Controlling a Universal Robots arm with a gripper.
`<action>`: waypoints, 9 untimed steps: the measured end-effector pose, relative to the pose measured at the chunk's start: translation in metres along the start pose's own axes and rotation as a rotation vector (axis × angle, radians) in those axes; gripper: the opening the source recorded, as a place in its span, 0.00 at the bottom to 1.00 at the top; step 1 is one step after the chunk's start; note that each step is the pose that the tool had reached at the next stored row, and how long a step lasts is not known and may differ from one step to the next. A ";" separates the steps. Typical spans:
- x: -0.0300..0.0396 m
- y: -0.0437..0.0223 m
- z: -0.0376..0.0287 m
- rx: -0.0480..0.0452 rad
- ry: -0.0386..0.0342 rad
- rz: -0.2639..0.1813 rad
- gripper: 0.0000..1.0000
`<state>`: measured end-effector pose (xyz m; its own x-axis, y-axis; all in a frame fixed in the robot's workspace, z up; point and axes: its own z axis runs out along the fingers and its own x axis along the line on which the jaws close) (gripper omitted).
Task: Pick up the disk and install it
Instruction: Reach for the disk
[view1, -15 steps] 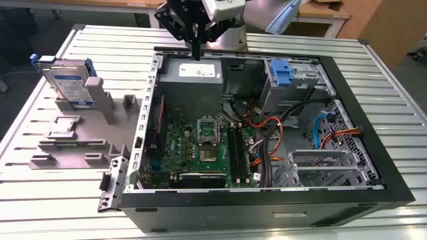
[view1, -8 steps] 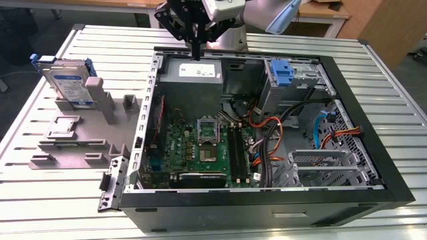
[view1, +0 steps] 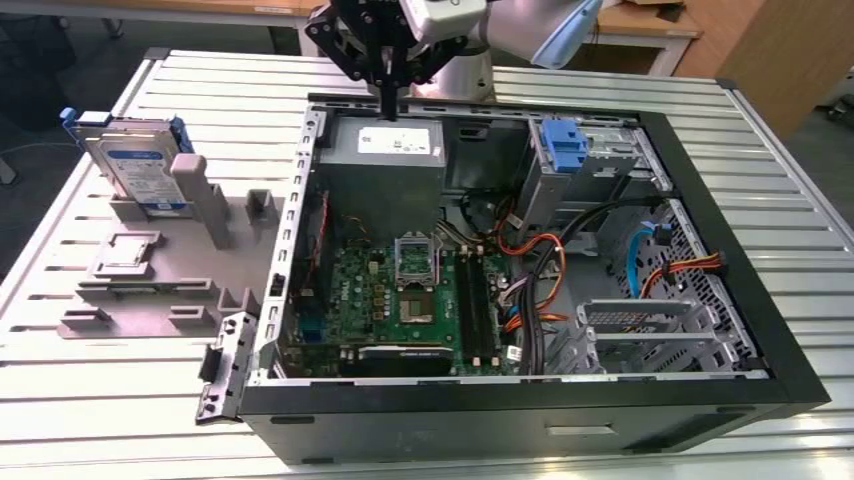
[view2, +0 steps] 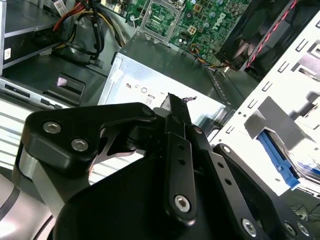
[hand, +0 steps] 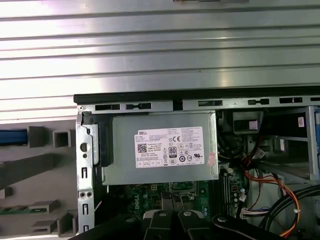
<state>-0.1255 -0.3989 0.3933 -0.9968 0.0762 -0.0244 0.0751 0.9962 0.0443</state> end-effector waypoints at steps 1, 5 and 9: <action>0.0013 -0.0001 0.0000 0.0000 0.0000 0.000 0.10; 0.0052 -0.0004 -0.0001 -0.0001 0.0000 0.000 0.10; 0.0076 -0.0005 -0.0001 0.0000 0.0000 0.000 0.10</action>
<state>-0.1331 -0.3989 0.3932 -0.9968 0.0763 -0.0244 0.0751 0.9962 0.0444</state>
